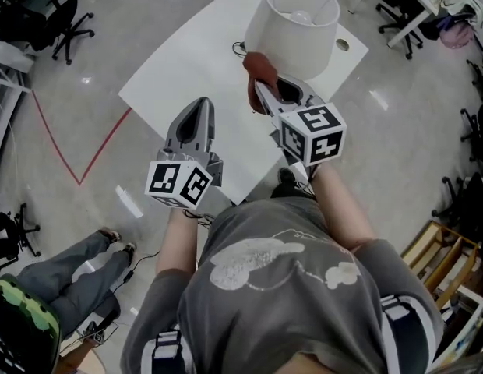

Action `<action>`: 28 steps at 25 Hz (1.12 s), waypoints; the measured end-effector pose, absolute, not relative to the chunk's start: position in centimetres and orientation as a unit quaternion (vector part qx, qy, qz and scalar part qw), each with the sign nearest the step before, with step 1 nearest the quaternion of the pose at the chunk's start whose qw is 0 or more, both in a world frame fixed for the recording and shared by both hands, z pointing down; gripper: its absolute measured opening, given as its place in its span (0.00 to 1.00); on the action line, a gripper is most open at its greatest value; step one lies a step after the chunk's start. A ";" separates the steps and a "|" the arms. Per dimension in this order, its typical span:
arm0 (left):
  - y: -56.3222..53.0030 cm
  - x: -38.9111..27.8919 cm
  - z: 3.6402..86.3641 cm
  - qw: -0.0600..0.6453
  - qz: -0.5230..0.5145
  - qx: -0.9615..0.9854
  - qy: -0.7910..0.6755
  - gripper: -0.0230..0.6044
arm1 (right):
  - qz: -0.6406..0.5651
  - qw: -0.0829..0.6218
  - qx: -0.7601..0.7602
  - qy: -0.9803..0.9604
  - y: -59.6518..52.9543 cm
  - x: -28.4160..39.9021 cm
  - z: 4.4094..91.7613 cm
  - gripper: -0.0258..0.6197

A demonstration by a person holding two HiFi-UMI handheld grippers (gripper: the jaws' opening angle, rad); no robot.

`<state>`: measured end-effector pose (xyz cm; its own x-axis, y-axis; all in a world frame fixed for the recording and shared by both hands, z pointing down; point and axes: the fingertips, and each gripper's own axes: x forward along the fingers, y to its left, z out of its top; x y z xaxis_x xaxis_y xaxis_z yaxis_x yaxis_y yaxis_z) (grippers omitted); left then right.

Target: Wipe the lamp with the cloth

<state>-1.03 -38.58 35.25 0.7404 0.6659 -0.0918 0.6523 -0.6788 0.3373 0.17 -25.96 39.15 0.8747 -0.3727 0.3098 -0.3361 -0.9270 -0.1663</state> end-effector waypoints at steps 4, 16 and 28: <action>-38.3 -1.0 33.8 0.168 0.012 0.907 0.386 0.05 | -0.147 0.056 -0.974 0.163 -25.8 0.1 37.1 0.18; -33.9 0.6 28.4 0.118 -0.038 0.908 0.401 0.05 | -0.066 0.073 -0.981 0.167 -23.1 3.6 29.6 0.18; -36.8 4.7 30.6 0.135 -0.009 0.901 0.411 0.05 | -0.122 0.084 -0.978 0.147 -26.3 4.7 35.8 0.18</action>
<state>4.73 -36.77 30.65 0.6617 0.7390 -0.1268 0.7437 -0.6254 0.2361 4.72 -26.31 35.85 0.9271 -0.3079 0.2140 -0.2669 -0.9428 -0.1999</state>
